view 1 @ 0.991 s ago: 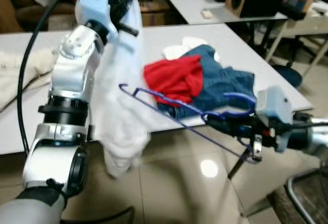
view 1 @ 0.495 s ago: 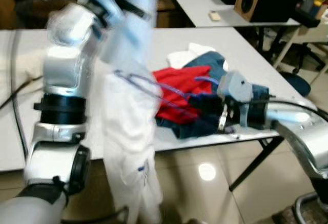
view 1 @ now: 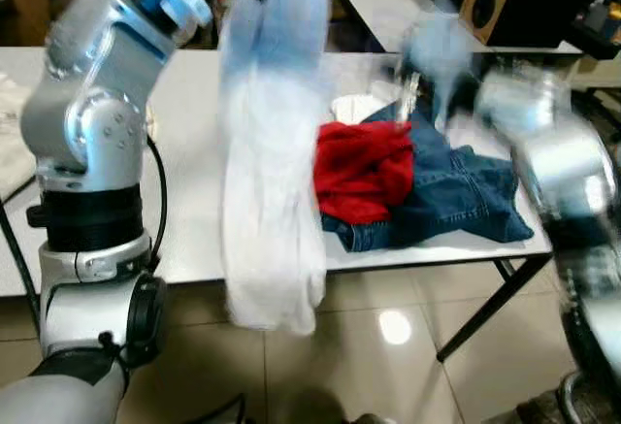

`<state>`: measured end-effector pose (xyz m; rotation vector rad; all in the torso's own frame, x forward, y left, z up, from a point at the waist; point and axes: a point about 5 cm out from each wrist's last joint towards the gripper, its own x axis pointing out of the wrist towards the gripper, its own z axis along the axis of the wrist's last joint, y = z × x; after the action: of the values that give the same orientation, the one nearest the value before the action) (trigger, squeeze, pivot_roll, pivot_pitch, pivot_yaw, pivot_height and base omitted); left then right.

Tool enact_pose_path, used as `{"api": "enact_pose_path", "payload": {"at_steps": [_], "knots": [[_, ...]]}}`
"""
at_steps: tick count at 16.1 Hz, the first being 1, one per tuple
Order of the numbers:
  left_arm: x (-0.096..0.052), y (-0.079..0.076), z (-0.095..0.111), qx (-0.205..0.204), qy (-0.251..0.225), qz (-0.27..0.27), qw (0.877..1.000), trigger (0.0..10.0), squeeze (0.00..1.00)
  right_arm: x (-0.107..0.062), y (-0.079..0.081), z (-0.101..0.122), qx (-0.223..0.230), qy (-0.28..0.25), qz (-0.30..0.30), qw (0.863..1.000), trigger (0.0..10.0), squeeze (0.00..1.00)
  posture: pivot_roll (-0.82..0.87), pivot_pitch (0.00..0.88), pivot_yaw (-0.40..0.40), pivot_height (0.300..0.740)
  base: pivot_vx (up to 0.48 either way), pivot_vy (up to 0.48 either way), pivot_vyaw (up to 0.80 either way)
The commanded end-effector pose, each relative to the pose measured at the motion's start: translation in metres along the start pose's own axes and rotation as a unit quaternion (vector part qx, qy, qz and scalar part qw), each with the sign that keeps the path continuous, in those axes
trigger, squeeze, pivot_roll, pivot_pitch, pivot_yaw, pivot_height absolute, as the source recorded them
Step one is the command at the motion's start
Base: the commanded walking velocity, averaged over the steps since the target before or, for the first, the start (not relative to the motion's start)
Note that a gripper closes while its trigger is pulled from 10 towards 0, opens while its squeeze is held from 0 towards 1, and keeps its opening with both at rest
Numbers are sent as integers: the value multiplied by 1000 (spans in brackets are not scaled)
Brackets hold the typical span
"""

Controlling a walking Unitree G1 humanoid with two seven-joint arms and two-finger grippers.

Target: Hang hanger

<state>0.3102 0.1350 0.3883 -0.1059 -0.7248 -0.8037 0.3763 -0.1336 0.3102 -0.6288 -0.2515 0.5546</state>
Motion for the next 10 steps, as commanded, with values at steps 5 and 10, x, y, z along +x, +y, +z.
{"api": "enact_pose_path", "payload": {"at_steps": [5,10], "knots": [[2,-3,41,-4,-104,2,995,10000,0,-16,-69,72,3,-224,-156,962,10000,0,-70,0,-69,740,0,0,0],[-5,0,-19,5,48,67,997,10000,0,-14,18,-27,-50,-68,71,994,10000,0,-68,0,-66,740,0,0,0]]}}
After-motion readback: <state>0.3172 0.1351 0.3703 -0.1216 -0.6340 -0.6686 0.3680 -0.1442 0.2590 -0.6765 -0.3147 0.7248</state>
